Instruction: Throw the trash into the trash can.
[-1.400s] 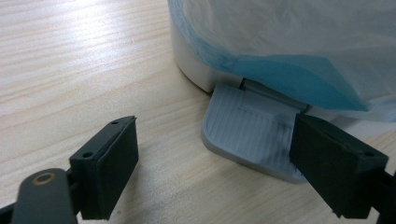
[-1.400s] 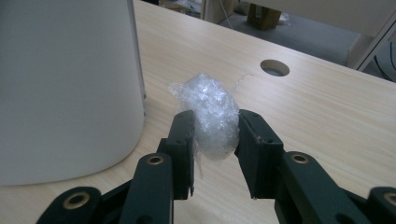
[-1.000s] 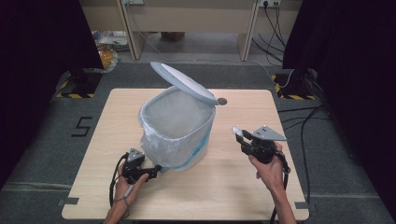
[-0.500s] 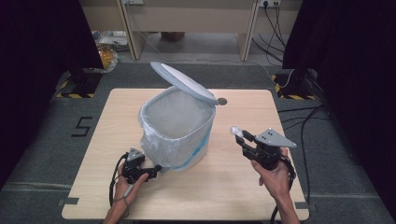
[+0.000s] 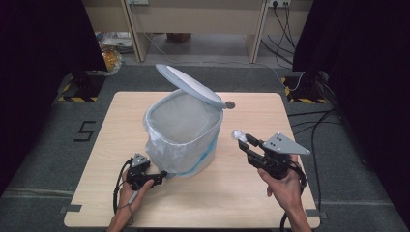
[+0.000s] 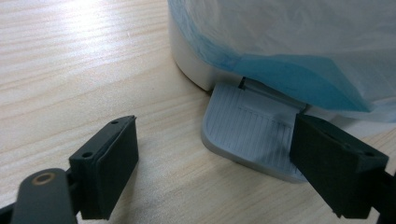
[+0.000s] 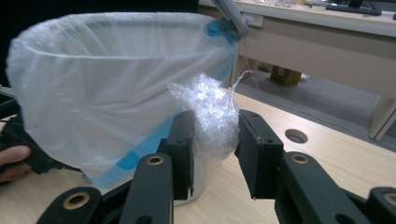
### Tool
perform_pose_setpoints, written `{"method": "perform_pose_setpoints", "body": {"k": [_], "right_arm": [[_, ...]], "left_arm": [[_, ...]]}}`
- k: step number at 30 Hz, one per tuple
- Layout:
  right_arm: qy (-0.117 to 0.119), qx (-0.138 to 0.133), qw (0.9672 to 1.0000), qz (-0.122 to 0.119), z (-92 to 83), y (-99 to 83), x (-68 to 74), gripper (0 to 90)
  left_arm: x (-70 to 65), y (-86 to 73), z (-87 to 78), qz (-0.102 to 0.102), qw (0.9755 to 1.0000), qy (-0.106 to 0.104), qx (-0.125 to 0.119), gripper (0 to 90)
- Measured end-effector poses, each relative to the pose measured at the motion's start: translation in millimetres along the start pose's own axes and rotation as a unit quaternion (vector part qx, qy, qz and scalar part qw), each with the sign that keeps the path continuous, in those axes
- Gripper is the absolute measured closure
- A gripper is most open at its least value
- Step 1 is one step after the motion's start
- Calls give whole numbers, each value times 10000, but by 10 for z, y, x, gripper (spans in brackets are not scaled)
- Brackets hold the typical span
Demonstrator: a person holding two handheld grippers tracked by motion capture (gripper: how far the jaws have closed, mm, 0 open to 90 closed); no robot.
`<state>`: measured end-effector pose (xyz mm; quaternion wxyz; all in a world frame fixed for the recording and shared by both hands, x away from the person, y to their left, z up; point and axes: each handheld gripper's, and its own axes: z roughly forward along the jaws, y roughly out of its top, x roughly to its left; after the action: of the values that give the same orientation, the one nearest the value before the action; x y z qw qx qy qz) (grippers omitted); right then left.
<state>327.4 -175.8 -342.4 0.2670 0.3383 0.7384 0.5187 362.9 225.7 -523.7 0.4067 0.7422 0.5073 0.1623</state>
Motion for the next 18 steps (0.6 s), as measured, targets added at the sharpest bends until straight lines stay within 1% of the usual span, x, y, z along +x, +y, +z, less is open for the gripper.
{"method": "perform_pose_setpoints", "body": {"k": [3, 4, 5, 6, 7, 9, 11, 15, 16, 18], "right_arm": [[63, -44, 10000, -58, -38, 57, 48, 672], [98, -44, 9999, -31, -52, 75, 64, 672], [98, -44, 9999, -31, -52, 75, 64, 672], [34, -20, 9999, -103, -77, 111, 88, 672], [44, -14, 9999, -109, -84, 122, 94, 672], [122, -39, 9999, -69, -97, 155, 111, 672], [115, -56, 9999, -106, -106, 185, 137, 672], [200, -74, 9996, -163, -134, 247, 210, 672], [245, -83, 9996, -138, -139, 268, 227, 672], [259, -125, 9995, -150, -140, 321, 251, 672]], "left_arm": [[0, 0, 0, 3, 10000, 0, 1, 146], [-1, 0, 0, 2, 10000, -6, -1, 146], [-1, 0, 0, 2, 10000, -6, -1, 146], [0, 1, -1, 5, 10000, -9, 11, 146], [0, 1, -1, 2, 10000, -10, 12, 146], [-1, 1, -2, 9, 10000, -10, 12, 146], [-1, 1, -2, 10, 10000, -11, 12, 146], [1, 3, 0, 11, 10000, -24, 18, 145], [1, 3, 1, 12, 10000, -24, 17, 146], [1, 3, 1, 15, 10000, -27, 18, 146]]}}
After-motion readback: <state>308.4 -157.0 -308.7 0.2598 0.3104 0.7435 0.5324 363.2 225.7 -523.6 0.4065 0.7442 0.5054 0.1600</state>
